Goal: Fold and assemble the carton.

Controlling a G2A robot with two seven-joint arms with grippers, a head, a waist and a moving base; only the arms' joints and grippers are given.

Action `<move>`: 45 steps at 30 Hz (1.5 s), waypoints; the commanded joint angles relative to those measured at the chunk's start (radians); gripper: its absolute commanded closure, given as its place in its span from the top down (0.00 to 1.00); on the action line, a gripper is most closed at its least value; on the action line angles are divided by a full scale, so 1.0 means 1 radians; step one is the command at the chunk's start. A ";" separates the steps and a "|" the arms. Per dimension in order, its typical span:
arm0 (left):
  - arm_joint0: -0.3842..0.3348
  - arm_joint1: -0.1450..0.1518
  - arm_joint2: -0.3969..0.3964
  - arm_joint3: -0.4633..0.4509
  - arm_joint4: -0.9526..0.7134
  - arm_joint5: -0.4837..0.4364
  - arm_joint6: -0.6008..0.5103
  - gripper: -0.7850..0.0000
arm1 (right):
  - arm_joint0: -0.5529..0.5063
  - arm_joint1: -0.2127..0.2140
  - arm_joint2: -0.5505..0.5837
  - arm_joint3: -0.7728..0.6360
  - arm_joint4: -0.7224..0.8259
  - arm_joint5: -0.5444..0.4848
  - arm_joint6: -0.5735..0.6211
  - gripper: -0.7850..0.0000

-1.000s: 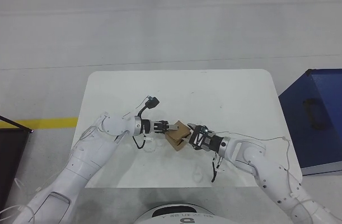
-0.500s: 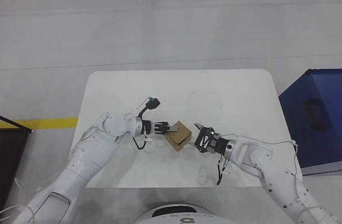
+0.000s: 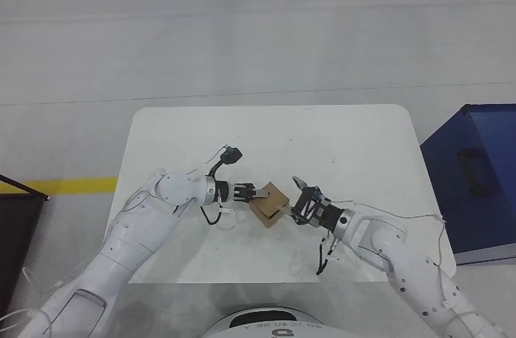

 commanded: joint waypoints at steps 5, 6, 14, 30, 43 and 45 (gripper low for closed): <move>-0.001 0.000 0.003 0.002 0.000 0.000 0.002 0.53 | 0.025 -0.009 -0.027 0.018 -0.010 -0.013 0.059 0.81; -0.002 -0.001 0.004 0.002 0.001 0.000 0.001 0.54 | 0.027 -0.010 -0.028 0.019 -0.008 -0.013 0.062 0.82; -0.009 -0.003 0.011 0.007 -0.008 -0.001 0.000 0.55 | 0.020 -0.012 -0.008 0.014 -0.005 -0.007 0.052 0.83; -0.015 -0.005 0.007 0.016 -0.030 -0.011 0.007 0.62 | -0.019 -0.008 0.065 0.001 0.024 -0.038 0.020 0.86; -0.030 -0.008 0.010 0.026 -0.045 -0.018 0.001 0.65 | -0.036 -0.006 0.083 0.011 0.012 -0.082 0.035 0.98; -0.032 -0.008 0.012 0.027 -0.042 -0.018 -0.004 0.60 | -0.028 -0.009 0.074 0.016 0.008 -0.072 0.043 0.97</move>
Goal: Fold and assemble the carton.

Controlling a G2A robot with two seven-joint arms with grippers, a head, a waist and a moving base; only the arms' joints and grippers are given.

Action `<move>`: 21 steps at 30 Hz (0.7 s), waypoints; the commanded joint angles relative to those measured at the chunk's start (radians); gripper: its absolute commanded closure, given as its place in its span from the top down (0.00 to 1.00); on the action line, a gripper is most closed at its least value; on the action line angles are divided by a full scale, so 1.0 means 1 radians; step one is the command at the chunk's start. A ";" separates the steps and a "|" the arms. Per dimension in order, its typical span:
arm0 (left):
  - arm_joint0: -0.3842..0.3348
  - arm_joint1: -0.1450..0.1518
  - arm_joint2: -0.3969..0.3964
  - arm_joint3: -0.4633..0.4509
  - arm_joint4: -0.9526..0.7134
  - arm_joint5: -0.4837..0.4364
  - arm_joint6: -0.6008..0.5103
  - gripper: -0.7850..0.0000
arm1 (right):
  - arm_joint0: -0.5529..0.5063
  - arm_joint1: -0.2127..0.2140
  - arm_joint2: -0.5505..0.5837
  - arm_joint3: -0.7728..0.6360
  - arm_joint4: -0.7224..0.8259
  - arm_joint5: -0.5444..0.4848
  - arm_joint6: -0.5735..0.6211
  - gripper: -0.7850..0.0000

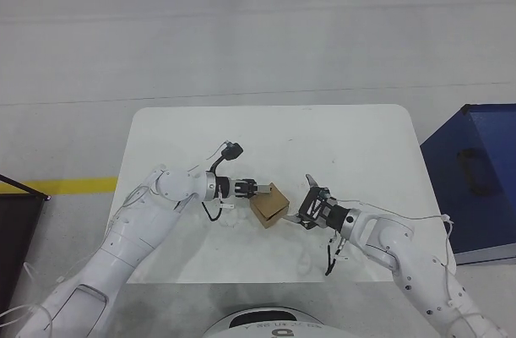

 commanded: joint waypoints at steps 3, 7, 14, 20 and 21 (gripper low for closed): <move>-0.002 -0.001 0.007 0.004 0.010 0.002 -0.005 0.56 | 0.014 -0.006 -0.007 0.004 0.015 0.026 -0.019 0.97; -0.003 -0.002 0.011 0.008 0.012 0.005 -0.005 0.52 | 0.023 -0.013 -0.021 0.008 0.019 0.036 -0.044 0.96; -0.008 -0.003 0.016 0.011 0.019 0.009 -0.005 0.53 | 0.051 -0.024 -0.055 0.034 0.017 0.041 -0.023 0.96; -0.011 -0.005 0.021 0.016 0.022 0.010 -0.006 0.51 | 0.061 -0.029 -0.063 0.047 0.026 0.033 0.020 0.95; -0.012 -0.005 0.021 0.017 0.022 0.010 -0.006 0.51 | 0.061 -0.029 -0.063 0.048 0.028 0.029 0.028 0.95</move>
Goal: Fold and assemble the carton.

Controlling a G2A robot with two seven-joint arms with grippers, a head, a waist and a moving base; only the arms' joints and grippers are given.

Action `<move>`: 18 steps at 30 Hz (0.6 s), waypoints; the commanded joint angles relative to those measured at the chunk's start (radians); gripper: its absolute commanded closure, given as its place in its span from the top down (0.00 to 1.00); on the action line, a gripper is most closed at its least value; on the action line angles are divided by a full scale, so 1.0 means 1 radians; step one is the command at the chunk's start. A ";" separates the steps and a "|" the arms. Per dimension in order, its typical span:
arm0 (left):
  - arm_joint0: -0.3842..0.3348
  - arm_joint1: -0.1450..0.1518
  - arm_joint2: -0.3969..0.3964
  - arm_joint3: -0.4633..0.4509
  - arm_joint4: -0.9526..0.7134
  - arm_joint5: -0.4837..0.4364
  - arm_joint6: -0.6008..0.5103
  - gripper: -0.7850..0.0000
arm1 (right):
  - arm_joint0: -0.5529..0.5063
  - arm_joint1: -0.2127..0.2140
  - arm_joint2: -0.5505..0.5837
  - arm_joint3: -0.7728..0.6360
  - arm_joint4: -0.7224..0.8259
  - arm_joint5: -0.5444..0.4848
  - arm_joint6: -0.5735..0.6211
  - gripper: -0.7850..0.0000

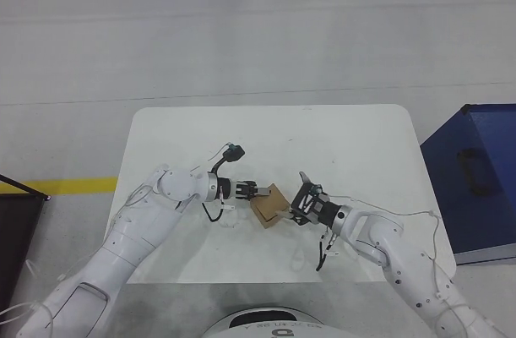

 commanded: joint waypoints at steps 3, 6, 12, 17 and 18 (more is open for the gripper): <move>-0.002 -0.001 0.002 0.003 -0.001 0.000 -0.001 0.51 | -0.001 0.000 0.008 -0.002 0.006 -0.011 0.026 0.95; -0.003 -0.001 0.002 0.005 -0.001 0.000 -0.002 0.51 | -0.004 0.001 0.019 -0.009 0.006 -0.015 0.043 0.95; -0.003 -0.002 0.006 0.008 0.004 0.002 0.001 0.51 | 0.003 -0.001 0.011 -0.015 0.002 -0.028 0.086 0.96; -0.004 -0.003 0.009 0.009 0.010 0.004 0.003 0.50 | 0.014 -0.005 0.008 -0.016 0.008 -0.031 0.096 0.95; -0.004 -0.002 0.009 0.009 0.010 0.004 0.003 0.51 | 0.014 -0.004 0.012 -0.020 0.015 -0.038 0.092 0.94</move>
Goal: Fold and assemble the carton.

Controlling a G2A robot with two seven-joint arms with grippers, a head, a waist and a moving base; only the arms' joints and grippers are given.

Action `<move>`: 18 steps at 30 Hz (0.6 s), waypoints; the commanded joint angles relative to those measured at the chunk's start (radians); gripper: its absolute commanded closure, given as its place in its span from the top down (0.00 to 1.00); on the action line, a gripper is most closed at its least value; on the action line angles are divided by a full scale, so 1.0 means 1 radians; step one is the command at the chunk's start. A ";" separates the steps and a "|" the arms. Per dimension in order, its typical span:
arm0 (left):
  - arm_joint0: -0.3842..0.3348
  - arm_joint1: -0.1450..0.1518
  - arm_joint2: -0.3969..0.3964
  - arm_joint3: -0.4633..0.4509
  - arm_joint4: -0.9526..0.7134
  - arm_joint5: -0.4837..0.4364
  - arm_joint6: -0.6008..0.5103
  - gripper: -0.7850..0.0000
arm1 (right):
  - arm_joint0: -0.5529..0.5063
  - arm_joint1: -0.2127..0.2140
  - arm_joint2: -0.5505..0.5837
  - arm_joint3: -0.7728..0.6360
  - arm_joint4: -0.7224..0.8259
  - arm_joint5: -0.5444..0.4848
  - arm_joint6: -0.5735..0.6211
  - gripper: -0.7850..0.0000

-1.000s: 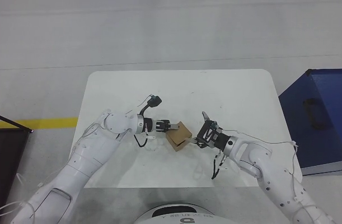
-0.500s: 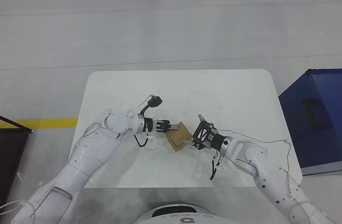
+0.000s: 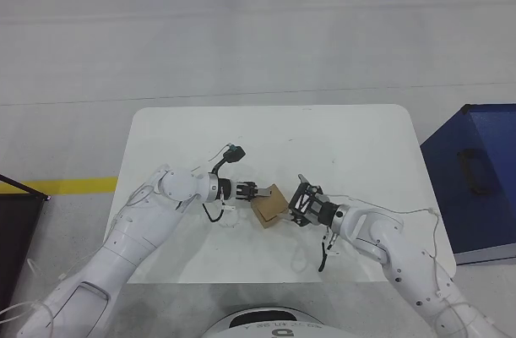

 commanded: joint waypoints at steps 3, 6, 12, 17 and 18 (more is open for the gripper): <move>0.001 0.001 -0.002 0.001 -0.001 -0.002 0.001 0.51 | -0.007 0.004 0.028 -0.021 0.037 -0.044 -0.031 0.96; 0.002 0.001 -0.004 0.001 -0.002 -0.003 0.002 0.51 | -0.019 0.004 0.043 -0.037 0.036 -0.022 -0.057 0.98; 0.005 0.002 -0.008 0.000 -0.005 -0.002 0.004 0.51 | 0.011 -0.016 -0.020 0.000 -0.008 0.093 -0.060 0.96; 0.004 0.001 -0.007 0.001 -0.008 -0.002 0.003 0.50 | 0.052 -0.023 -0.057 0.017 -0.024 0.057 0.069 0.95; 0.004 0.001 -0.007 0.001 -0.008 -0.002 0.003 0.50 | 0.055 -0.024 -0.057 0.015 -0.019 0.054 0.082 0.94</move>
